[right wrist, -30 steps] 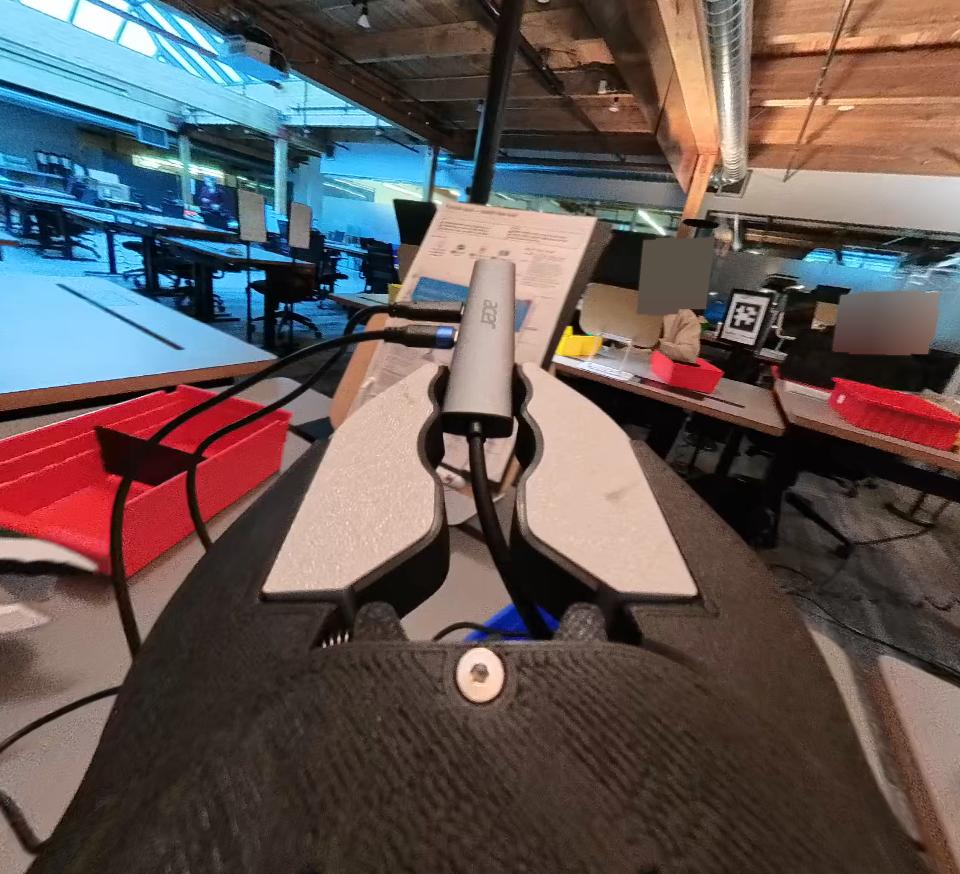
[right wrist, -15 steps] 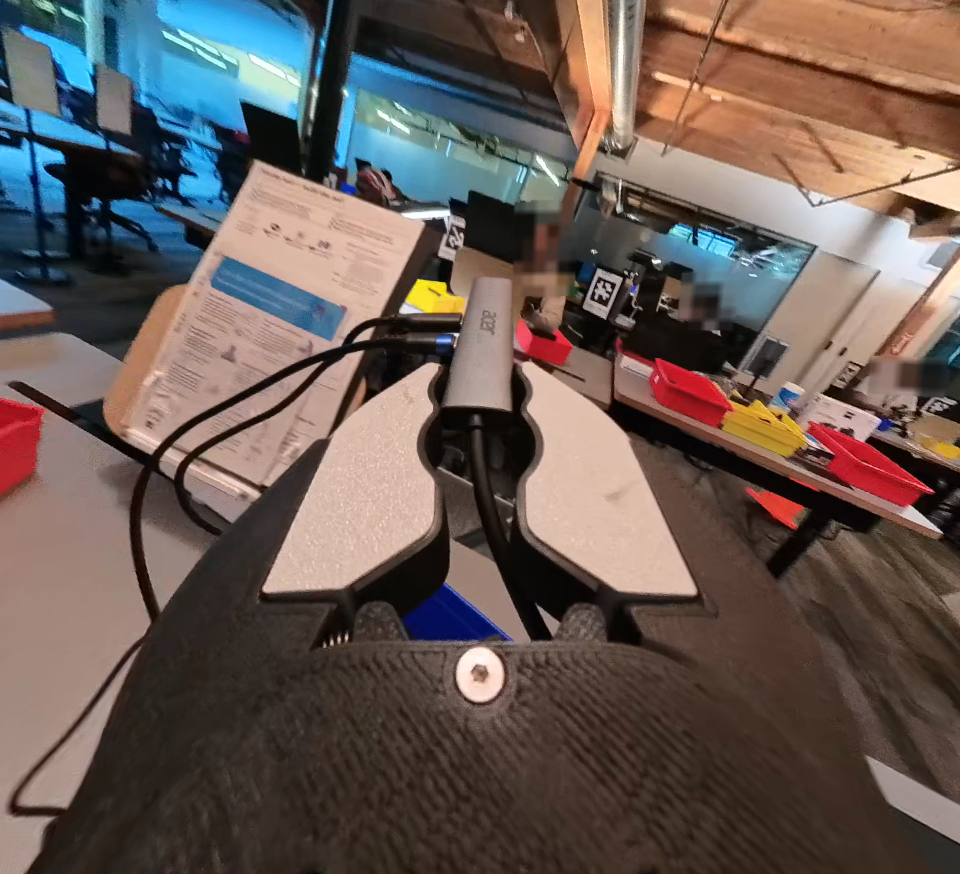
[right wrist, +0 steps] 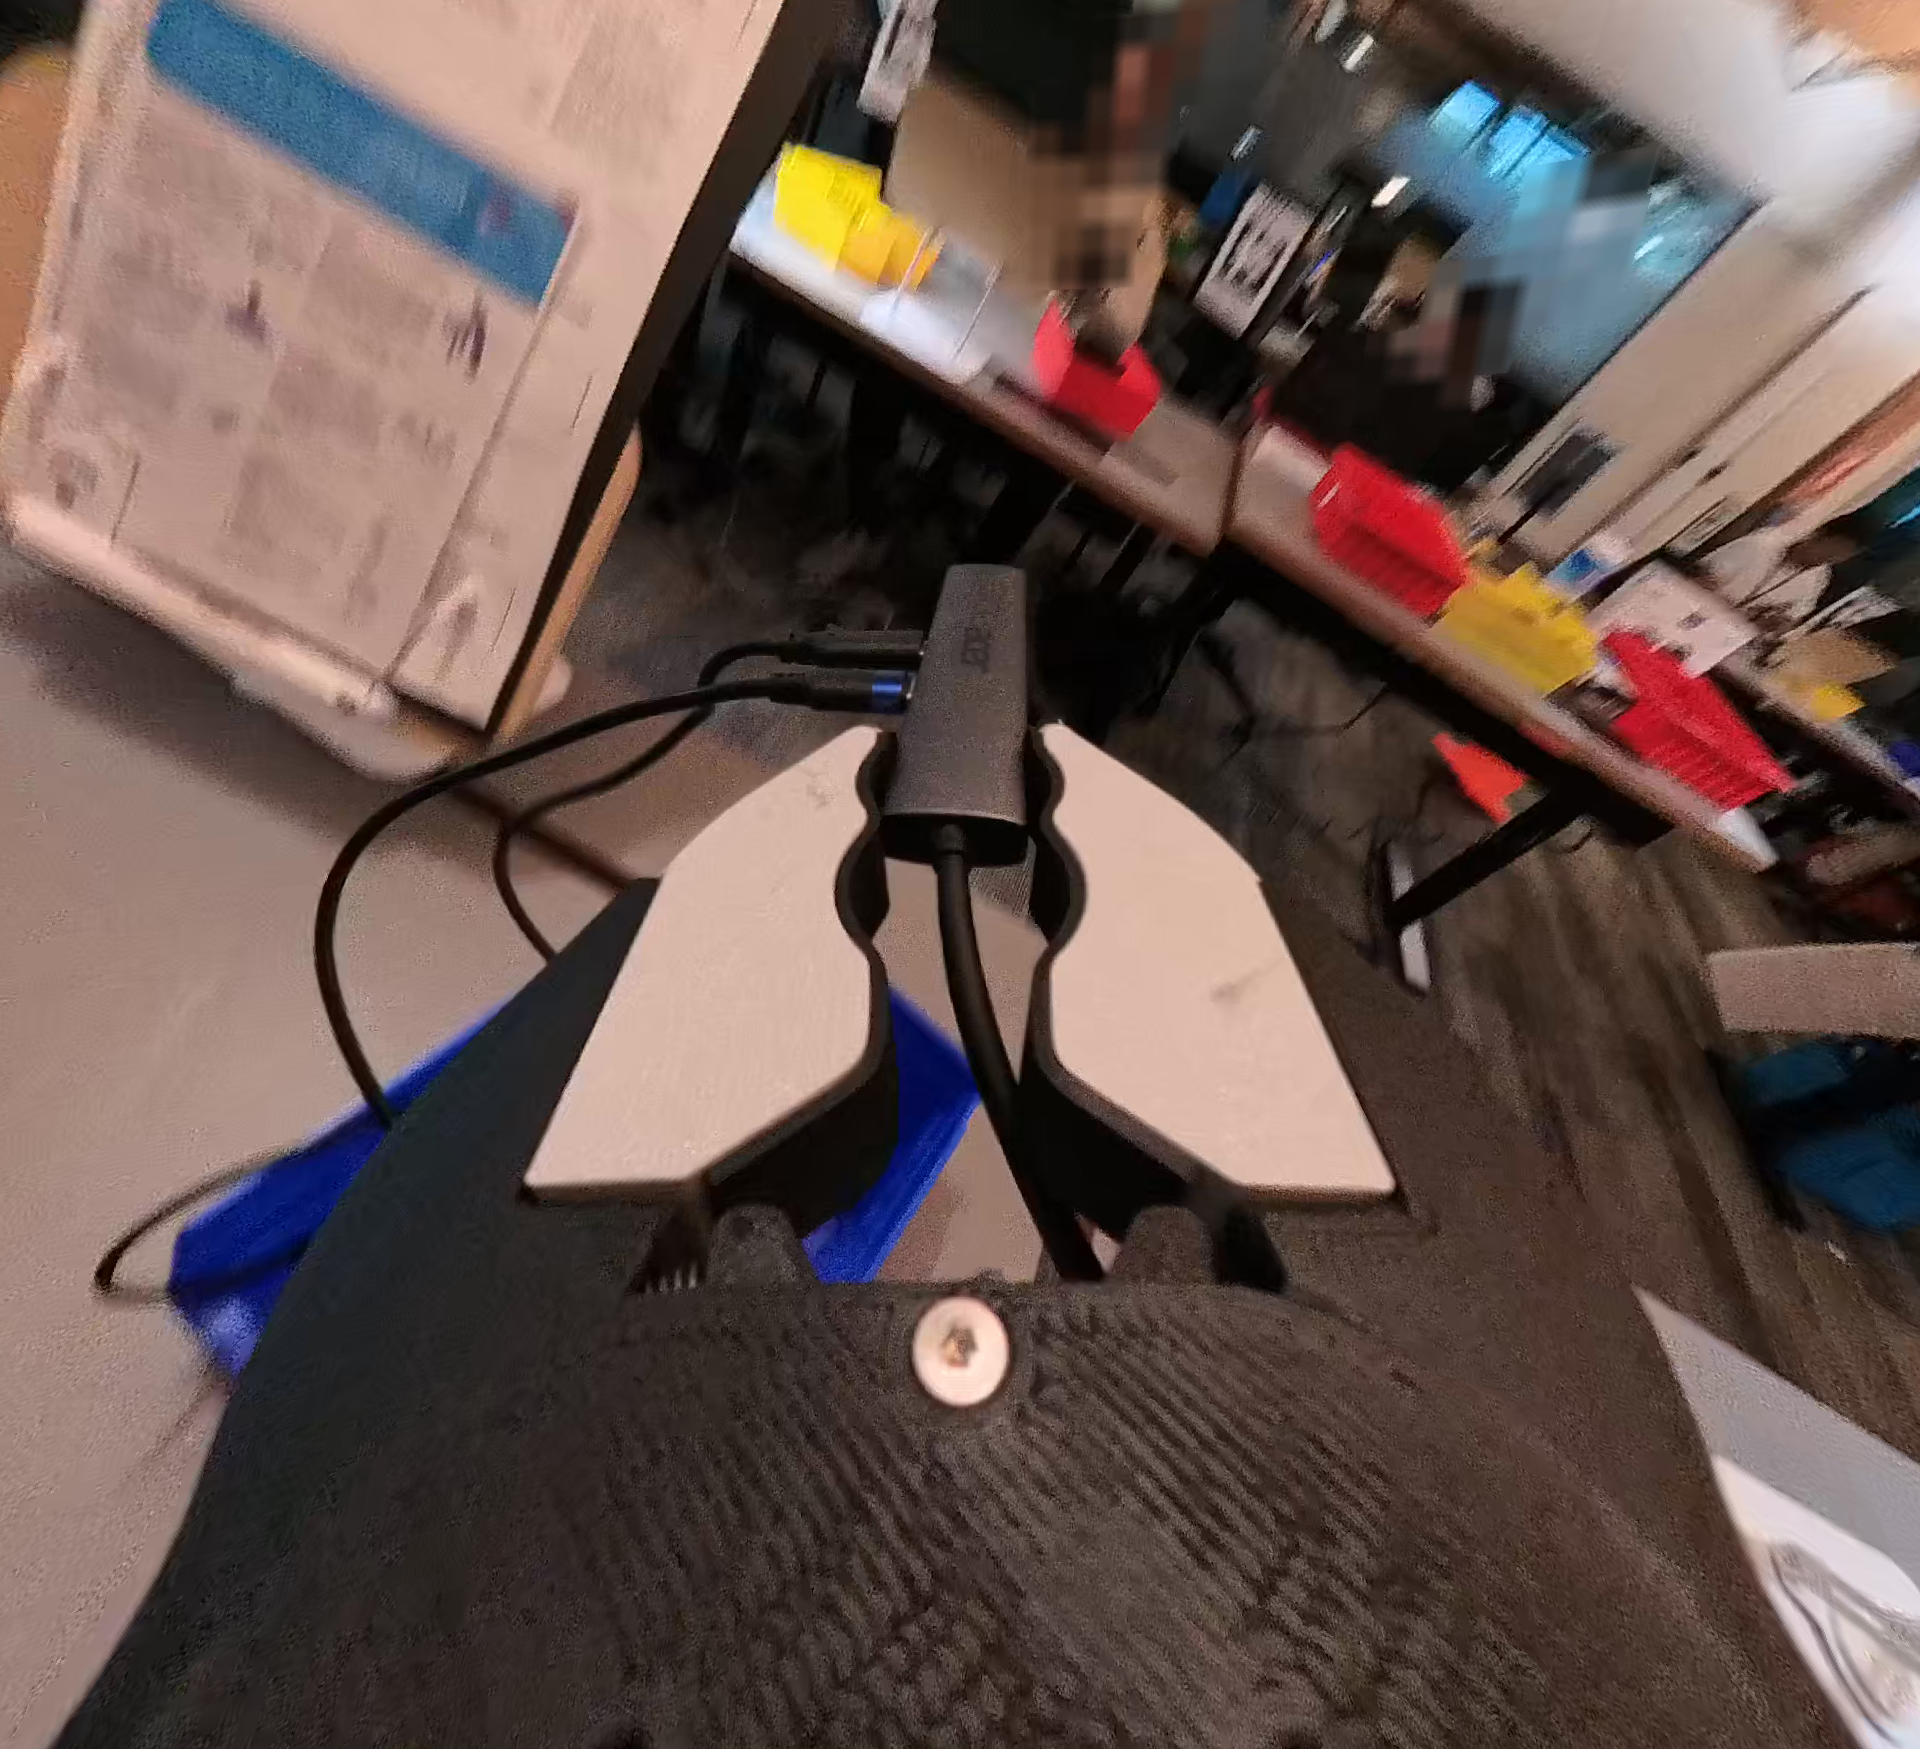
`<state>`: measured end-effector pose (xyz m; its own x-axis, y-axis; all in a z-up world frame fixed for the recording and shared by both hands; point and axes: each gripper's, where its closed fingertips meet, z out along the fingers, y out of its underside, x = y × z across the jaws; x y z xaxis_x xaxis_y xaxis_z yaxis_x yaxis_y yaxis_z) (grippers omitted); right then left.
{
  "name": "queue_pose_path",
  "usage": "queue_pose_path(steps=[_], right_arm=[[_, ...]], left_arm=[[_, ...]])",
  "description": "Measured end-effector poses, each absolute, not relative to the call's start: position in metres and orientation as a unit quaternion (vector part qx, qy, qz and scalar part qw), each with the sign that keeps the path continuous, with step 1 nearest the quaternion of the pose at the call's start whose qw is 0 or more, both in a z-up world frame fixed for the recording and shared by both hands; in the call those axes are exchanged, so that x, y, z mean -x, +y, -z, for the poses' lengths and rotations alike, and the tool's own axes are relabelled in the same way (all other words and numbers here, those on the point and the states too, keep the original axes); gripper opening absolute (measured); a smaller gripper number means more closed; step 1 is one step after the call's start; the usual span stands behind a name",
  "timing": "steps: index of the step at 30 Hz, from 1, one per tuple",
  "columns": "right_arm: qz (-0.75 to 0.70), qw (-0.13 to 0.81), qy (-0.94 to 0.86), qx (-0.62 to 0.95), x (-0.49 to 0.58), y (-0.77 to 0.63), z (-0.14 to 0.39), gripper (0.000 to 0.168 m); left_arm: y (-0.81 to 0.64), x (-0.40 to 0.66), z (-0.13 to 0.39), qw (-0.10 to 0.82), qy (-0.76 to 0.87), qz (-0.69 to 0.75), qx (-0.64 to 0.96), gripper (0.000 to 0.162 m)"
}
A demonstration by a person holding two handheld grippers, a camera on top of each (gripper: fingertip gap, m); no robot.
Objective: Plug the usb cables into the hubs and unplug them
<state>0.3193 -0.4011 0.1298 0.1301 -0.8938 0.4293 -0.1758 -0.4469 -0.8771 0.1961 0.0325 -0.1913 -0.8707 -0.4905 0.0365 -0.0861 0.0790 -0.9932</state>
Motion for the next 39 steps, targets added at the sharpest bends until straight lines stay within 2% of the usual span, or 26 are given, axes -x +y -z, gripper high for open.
queue_pose_path(steps=[3,7,14,18,21,25,29,33,36,39], right_arm=[[0.44,0.298,0.414,0.739,-0.336,-0.383,-0.059,0.024],[0.344,0.334,0.457,0.749,-0.352,-0.363,0.003,0.024],[0.18,0.589,0.527,0.586,-0.371,-0.357,0.032,0.024],[0.148,0.634,0.553,0.519,-0.373,-0.381,0.057,0.024],[0.159,0.605,0.587,0.514,-0.37,-0.404,0.089,0.024],[0.182,0.505,0.635,0.556,-0.362,-0.426,0.136,0.029],[0.27,0.488,0.62,0.552,-0.362,-0.443,0.117,0.046],[0.34,0.472,0.6,0.549,-0.331,-0.441,0.084,0.075],[0.376,0.488,0.552,0.561,-0.277,-0.397,0.081,0.076],[0.417,0.449,0.541,0.577,-0.22,-0.358,0.117,0.077]], left_arm=[[0.032,-0.196,0.192,0.154,0.721,0.646,0.2,0.036],[0.033,-0.195,0.19,0.155,0.716,0.651,0.198,0.035],[0.034,-0.195,0.189,0.15,0.711,0.657,0.201,0.033],[0.033,-0.195,0.19,0.148,0.714,0.655,0.2,0.032],[0.033,-0.195,0.19,0.144,0.715,0.654,0.2,0.032],[0.034,-0.196,0.19,0.139,0.713,0.656,0.205,0.031],[0.035,-0.198,0.19,0.132,0.711,0.658,0.211,0.031],[0.036,-0.199,0.19,0.132,0.709,0.659,0.214,0.031],[0.034,-0.198,0.191,0.138,0.713,0.654,0.212,0.031],[0.029,-0.203,0.2,0.156,0.735,0.623,0.219,0.031]])
